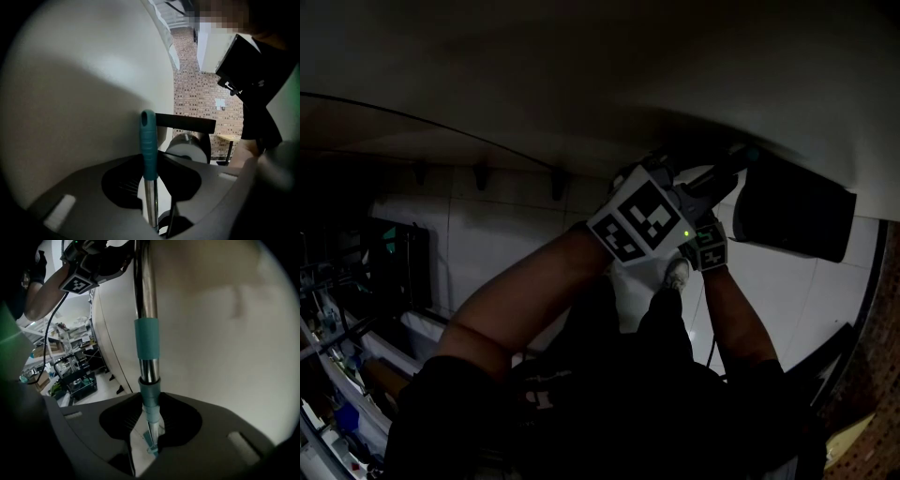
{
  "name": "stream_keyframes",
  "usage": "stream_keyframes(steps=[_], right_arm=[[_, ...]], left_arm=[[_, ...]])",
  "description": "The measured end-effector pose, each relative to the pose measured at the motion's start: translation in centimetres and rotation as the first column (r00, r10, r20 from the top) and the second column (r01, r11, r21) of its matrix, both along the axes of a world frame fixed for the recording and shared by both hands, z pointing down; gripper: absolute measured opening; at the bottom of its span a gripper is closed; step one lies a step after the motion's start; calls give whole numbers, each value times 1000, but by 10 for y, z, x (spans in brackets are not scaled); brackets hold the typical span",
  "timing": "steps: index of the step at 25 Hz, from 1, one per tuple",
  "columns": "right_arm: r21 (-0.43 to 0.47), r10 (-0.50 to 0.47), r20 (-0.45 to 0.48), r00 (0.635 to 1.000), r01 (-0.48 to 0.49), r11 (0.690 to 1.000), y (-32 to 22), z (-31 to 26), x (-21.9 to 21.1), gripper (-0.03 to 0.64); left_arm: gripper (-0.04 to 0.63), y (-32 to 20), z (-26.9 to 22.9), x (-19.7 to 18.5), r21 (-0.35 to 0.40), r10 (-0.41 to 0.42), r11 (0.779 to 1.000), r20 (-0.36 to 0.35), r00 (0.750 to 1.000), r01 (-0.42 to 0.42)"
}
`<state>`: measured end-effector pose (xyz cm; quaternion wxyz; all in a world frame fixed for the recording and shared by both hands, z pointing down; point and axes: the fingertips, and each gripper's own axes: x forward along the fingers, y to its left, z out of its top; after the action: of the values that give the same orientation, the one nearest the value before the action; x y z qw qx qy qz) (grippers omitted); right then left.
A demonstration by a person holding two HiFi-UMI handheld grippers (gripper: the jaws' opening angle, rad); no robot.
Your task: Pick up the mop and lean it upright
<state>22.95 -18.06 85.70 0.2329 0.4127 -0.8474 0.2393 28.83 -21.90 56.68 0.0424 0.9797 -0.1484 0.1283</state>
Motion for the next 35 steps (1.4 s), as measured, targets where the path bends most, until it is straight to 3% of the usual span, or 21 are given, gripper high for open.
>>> stream_keyframes(steps=[12, 35], right_arm=[[20, -62, -6, 998, 62, 998, 10, -30, -10, 129], [141, -144, 5, 990, 141, 980, 32, -180, -60, 127]], left_arm=[[97, 4, -32, -16, -22, -2, 1000, -72, 997, 0], [100, 44, -185, -74, 79, 60, 996, -193, 979, -45]])
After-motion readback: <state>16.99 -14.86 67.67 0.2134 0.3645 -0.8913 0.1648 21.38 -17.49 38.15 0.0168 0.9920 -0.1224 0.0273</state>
